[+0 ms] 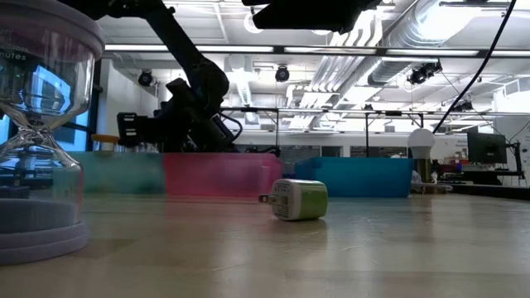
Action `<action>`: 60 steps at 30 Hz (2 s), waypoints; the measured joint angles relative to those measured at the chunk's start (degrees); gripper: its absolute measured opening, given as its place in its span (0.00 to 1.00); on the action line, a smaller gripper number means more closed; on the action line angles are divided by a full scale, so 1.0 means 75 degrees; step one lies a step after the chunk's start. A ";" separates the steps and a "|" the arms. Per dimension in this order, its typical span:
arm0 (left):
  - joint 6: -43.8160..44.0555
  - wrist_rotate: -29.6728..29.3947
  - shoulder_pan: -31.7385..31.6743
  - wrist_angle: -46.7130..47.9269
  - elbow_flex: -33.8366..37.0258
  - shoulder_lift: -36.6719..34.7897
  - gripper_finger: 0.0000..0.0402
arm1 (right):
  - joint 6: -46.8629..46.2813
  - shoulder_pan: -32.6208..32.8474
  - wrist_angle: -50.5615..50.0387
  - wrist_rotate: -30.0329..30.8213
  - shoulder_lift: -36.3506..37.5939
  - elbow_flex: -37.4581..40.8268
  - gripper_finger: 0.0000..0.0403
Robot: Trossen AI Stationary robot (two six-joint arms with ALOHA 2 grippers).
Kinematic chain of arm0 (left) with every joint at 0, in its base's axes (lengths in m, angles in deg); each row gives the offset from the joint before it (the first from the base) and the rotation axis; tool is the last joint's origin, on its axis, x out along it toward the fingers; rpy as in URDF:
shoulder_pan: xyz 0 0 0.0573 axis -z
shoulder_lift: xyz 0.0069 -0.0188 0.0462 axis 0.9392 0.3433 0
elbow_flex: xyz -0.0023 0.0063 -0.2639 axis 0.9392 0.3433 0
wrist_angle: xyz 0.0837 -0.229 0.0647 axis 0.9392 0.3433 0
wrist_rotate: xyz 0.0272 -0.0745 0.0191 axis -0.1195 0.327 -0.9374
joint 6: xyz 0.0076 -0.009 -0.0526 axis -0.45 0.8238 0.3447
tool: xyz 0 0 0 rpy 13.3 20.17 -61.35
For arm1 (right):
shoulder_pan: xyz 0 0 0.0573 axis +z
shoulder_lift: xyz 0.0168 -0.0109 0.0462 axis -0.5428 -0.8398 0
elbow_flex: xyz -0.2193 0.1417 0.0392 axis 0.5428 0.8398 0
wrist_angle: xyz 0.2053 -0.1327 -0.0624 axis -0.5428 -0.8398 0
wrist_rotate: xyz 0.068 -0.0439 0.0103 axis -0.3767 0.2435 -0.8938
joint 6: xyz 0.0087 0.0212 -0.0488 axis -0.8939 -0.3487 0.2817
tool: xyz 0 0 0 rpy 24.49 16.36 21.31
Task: Pick & Place Office items
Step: Put the red hourglass into the green bin
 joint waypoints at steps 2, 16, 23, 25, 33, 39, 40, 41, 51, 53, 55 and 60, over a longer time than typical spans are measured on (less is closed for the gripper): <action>-0.0003 0.0064 0.0000 -0.0014 0.0000 0.0000 0.47 | 0.0000 0.0000 0.0000 0.0000 0.0000 0.0000 0.57; 0.0000 0.0421 0.0008 -0.0146 -0.0006 -0.0012 0.47 | 0.0000 0.0000 0.0000 0.0000 0.0000 0.0001 0.57; -0.0320 0.0543 0.0081 -0.0474 -0.0003 -0.0009 0.47 | 0.0000 0.0000 0.0000 0.0000 -0.0002 0.0000 0.57; -0.0474 0.0538 0.0123 -0.0592 -0.0003 -0.0011 0.47 | 0.0000 0.0000 0.0000 0.0000 0.0000 -0.0001 0.57; -0.0799 0.0451 0.0172 -0.0719 -0.0003 -0.0012 0.47 | 0.0000 0.0000 -0.0015 0.0000 0.0000 0.0001 0.57; -0.0695 0.0244 0.0219 -0.0722 0.0000 0.0000 0.47 | 0.0000 0.0000 -0.0044 0.0000 0.0000 0.0000 0.57; -0.0702 0.0246 0.0219 -0.0719 0.0000 0.0000 0.47 | 0.0000 0.0000 -0.0047 0.0000 0.0000 0.0000 0.57; -0.0724 0.0246 0.0219 -0.0716 0.0000 0.0000 0.47 | 0.0000 0.0000 -0.0047 0.0000 0.0000 0.0000 0.57; -0.0426 0.0345 0.0153 -0.0146 0.0000 0.0032 0.47 | 0.0000 0.0000 -0.0058 0.0000 0.0000 -0.0002 0.57; -0.0399 0.0339 0.0149 -0.0158 -0.0003 0.0032 0.47 | 0.0000 0.0000 -0.0058 0.0000 0.0000 -0.0002 0.57; -0.0371 0.0339 0.0152 -0.0145 -0.0003 0.0032 0.47 | 0.0000 0.0000 -0.0058 0.0000 0.0000 0.0000 0.57; -0.0347 0.0313 0.0152 -0.0139 -0.0006 0.0029 0.52 | 0.0000 0.0000 -0.0058 0.0000 0.0000 -0.0001 0.57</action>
